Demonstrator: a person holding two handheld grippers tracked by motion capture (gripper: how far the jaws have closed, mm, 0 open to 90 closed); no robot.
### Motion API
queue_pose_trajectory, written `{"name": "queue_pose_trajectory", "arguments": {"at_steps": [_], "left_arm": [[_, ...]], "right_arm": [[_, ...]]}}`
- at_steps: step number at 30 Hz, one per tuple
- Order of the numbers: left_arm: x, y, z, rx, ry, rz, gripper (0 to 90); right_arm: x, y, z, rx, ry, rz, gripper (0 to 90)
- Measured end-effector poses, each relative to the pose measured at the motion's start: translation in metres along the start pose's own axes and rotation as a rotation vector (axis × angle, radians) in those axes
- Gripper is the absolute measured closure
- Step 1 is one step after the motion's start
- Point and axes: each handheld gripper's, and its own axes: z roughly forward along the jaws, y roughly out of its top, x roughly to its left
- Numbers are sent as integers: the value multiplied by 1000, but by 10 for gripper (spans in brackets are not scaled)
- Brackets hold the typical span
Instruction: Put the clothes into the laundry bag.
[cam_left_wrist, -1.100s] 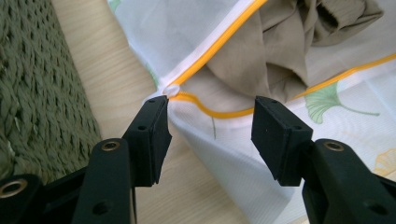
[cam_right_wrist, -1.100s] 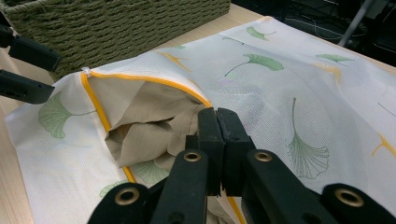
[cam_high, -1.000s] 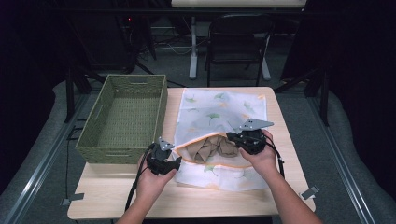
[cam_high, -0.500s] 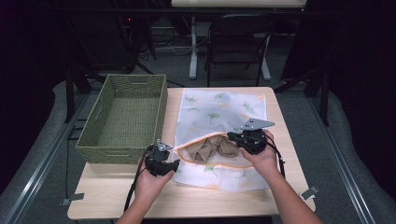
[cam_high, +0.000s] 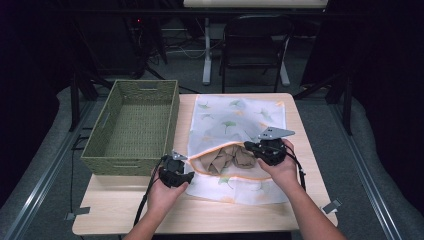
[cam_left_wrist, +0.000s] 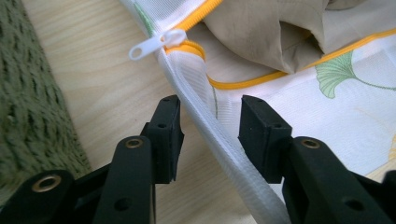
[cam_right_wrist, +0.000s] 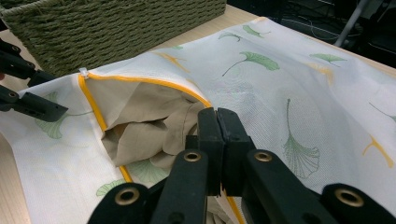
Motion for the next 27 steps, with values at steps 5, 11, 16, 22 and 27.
{"name": "queue_pose_trajectory", "arguments": {"at_steps": [5,11,16,22,27], "left_arm": [[1,-1,0,-9,-1,17,662],[5,-5,3,-26,-12,17,734],[10,-8,5,-20,-56,-16,763],[13,-8,4,-27,-98,-17,715],[14,-8,4,-32,-111,-12,673]], "right_arm": [[0,-1,0,0,-1,0,894],[0,-3,3,9,1,3,893],[1,-6,8,32,-4,-3,858],[0,-7,7,46,-18,23,660],[5,-14,-10,35,-72,35,522]]}}
